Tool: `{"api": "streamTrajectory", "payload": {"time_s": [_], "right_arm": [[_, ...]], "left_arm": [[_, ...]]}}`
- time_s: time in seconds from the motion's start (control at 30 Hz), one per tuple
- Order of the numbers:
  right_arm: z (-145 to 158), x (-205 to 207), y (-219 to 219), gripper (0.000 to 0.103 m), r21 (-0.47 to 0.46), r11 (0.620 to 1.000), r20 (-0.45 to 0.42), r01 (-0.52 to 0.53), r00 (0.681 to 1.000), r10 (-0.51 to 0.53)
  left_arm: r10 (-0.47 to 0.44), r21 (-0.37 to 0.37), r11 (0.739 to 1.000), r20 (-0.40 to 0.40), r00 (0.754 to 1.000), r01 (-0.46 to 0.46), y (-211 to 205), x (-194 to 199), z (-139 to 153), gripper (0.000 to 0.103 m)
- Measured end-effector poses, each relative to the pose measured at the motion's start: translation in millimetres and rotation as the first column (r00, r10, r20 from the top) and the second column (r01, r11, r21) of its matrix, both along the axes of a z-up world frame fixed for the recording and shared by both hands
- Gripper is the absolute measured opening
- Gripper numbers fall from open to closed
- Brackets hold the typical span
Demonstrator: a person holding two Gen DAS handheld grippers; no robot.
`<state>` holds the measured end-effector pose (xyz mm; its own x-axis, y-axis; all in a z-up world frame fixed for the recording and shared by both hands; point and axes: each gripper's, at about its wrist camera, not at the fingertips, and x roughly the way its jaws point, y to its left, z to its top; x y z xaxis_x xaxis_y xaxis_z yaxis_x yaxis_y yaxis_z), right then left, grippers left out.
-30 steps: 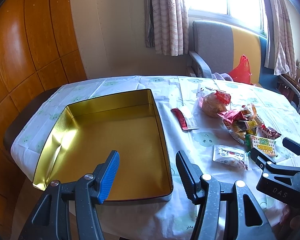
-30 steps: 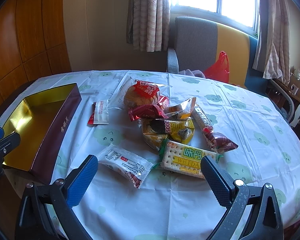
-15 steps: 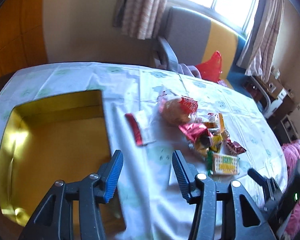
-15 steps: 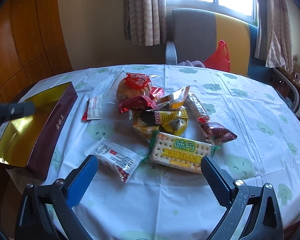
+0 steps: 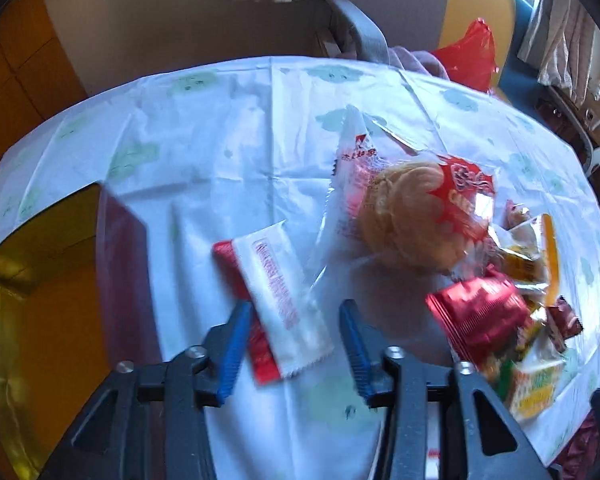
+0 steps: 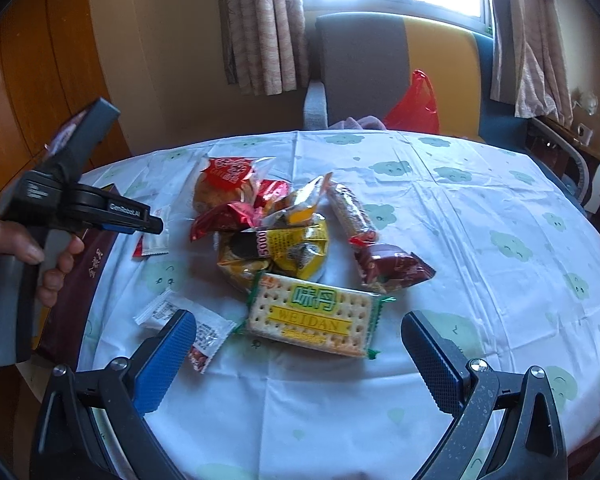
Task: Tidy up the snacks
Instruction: 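Grasp the red-and-white wafer packet with the left tool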
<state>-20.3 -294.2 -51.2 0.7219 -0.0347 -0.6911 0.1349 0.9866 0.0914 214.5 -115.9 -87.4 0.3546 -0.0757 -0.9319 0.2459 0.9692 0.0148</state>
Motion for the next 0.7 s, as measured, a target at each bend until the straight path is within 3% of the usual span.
{"api": "streamTrajectory", "payload": {"time_s": [0.03, 0.17, 0.23, 0.3, 0.53, 0.7], "right_arm": [[0.2, -0.5, -1.5, 0.103, -0.018, 1.000, -0.037, 0.005, 0.999, -0.006], [-3.2, 0.3, -11.9, 0.103, 0.007, 1.000, -0.038, 0.019, 0.999, -0.019], [-3.8, -0.4, -16.5, 0.103, 0.016, 1.000, -0.043, 0.025, 0.999, -0.024], [-5.0, 0.3, -21.4, 0.103, 0.043, 0.999, -0.043, 0.021, 0.999, -0.020], [-8.8, -3.0, -45.4, 0.095, 0.134, 0.991, -0.048, 0.014, 0.999, -0.008], [-16.0, -6.9, -40.3, 0.089, 0.144, 0.984, -0.076, -0.102, 0.991, 0.113]], "left_arm": [[0.008, 0.020, 1.000, 0.005, 1.000, -0.008, -1.9, 4.4, -4.0, 0.050], [0.008, 0.036, 0.999, 0.012, 1.000, -0.009, -3.2, 13.7, -11.7, 0.050], [-0.007, 0.033, 0.999, 0.026, 1.000, 0.006, -3.5, 10.8, -9.6, 0.037], [-0.011, 0.015, 1.000, 0.030, 0.999, 0.011, -1.9, 1.8, -7.5, 0.035], [-0.082, -0.056, 0.995, 0.050, 0.995, 0.084, -4.0, -59.5, 2.7, 0.033], [-0.156, -0.078, 0.983, 0.091, 0.984, 0.163, -5.3, -109.0, 15.9, 0.033]]}}
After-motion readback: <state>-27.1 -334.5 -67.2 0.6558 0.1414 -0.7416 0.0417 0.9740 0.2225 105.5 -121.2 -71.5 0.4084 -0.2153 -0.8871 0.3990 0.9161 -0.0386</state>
